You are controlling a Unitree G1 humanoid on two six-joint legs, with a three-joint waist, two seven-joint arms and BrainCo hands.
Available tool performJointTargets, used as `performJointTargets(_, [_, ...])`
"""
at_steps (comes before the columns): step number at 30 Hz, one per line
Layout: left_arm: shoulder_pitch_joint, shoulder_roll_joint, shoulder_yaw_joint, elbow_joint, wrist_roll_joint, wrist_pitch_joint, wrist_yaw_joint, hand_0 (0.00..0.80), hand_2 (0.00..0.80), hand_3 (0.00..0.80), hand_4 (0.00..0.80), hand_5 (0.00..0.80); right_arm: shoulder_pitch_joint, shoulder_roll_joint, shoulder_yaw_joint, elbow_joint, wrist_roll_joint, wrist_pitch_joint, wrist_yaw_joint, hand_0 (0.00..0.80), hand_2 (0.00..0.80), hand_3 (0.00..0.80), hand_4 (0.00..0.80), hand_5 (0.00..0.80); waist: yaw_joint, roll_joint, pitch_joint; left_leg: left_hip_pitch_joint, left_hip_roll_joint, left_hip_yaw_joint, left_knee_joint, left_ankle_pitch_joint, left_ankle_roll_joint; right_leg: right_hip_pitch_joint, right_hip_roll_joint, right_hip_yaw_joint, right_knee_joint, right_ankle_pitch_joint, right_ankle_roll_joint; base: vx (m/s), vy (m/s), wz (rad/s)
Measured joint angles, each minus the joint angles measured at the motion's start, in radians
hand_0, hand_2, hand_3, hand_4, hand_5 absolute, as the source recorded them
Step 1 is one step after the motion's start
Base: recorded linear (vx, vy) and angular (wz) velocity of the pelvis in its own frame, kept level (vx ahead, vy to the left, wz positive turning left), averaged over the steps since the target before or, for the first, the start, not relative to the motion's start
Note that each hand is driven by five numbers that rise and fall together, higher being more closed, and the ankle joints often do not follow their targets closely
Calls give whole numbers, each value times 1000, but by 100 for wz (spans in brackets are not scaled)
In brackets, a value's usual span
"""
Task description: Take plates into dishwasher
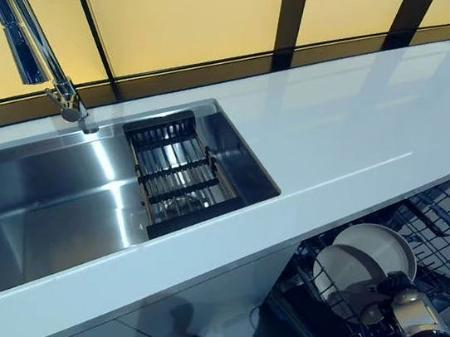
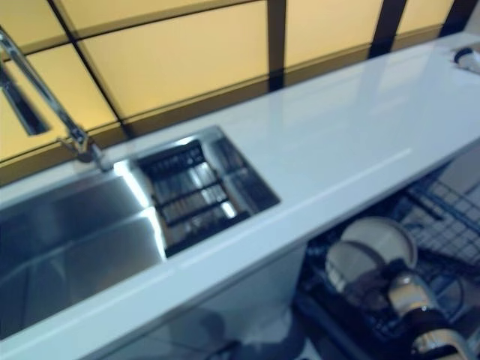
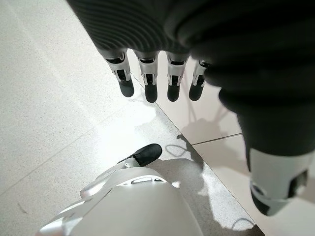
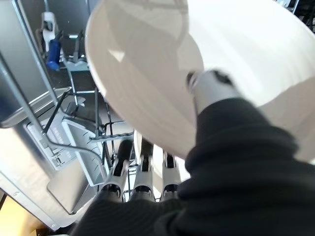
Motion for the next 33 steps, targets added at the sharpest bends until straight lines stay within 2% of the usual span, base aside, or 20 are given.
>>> performJointTargets(8, [0,0,0,0,-1,1,1,0,0,0,0,0,0,-16,-2,-7,8,3,-10,0,0,0,0,0,-1,-11,4,0,-1,1,0,0,0,0,0,1,0,0,0,0,0,0])
performJointTargets(17, [4,2,4,-5,0,2,1,0,0,0,0,0,-1,-101,-41,-15,8,19,-13,0,0,0,0,0,-2,-27,12,12,0,3,-1,-1,0,10,1,3,1,0,0,15,3,-1])
performJointTargets(25, [11,6,38,-4,-2,22,25,0,0,0,0,0,5,-205,-154,-30,10,32,-24,0,0,0,0,0,-20,-60,7,16,0,6,-2,-4,4,12,3,11,4,0,0,26,7,-1])
performJointTargets(27, [12,9,40,3,-3,29,38,0,0,0,0,0,20,-239,-180,-32,41,34,-28,0,0,0,0,0,-30,-76,-2,18,0,10,-1,-5,3,12,3,16,4,0,0,32,48,-4])
performJointTargets(33, [11,15,80,43,-5,26,60,0,0,0,0,0,152,-253,-314,-34,150,9,-33,0,0,0,0,0,-31,-128,-43,35,1,31,-5,-10,0,17,7,31,4,0,0,10,68,-9])
